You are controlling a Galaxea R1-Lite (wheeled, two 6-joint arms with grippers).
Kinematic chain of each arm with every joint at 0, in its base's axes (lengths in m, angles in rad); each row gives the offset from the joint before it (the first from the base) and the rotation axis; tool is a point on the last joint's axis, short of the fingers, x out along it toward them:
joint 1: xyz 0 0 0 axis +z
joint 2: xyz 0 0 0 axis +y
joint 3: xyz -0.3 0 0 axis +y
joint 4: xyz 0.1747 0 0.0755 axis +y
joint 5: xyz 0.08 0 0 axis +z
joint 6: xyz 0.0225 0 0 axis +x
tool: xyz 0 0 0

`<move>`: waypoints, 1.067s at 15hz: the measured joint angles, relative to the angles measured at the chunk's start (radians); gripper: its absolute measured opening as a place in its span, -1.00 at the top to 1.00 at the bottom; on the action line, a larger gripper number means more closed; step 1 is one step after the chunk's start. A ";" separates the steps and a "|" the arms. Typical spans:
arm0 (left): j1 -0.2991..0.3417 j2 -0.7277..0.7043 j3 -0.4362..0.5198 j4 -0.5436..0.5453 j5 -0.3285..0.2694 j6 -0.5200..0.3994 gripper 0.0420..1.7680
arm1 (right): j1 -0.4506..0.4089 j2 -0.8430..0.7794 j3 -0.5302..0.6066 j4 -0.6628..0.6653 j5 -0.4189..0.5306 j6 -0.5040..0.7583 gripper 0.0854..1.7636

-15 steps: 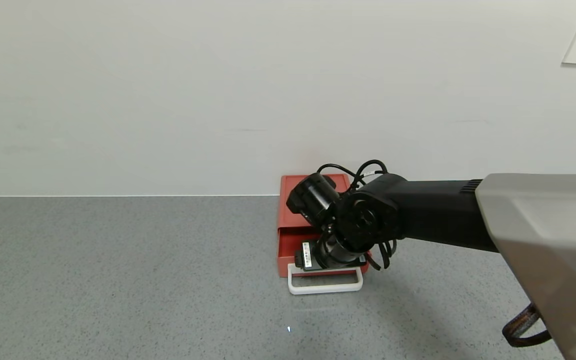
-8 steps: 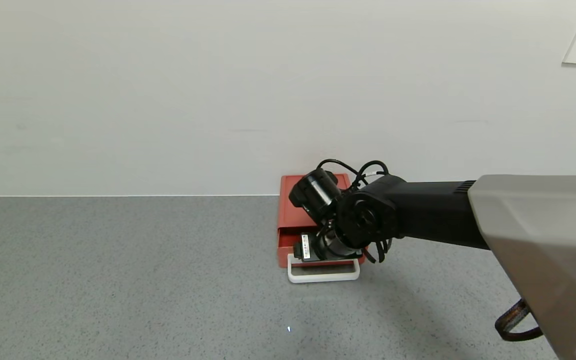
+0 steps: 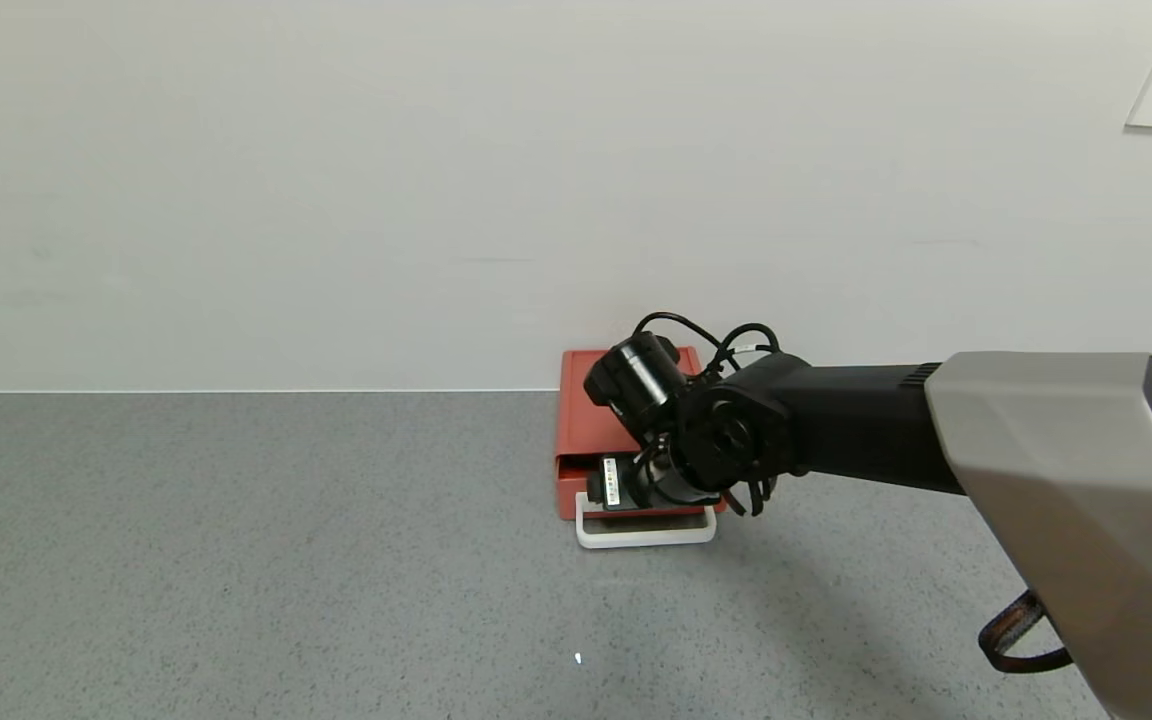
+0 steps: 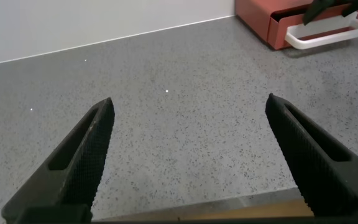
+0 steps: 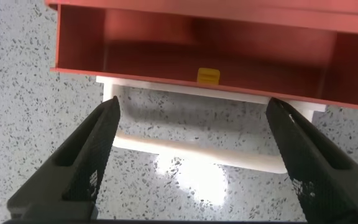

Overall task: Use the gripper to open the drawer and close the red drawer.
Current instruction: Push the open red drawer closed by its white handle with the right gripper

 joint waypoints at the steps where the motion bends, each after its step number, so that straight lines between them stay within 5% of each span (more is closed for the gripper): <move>1: 0.000 0.000 0.000 0.000 0.000 0.000 -0.98 | -0.001 0.002 0.000 -0.010 -0.001 -0.002 -0.94; 16: 0.000 0.000 0.000 0.000 0.000 0.000 -0.98 | -0.018 0.032 0.000 -0.143 -0.026 -0.048 -0.94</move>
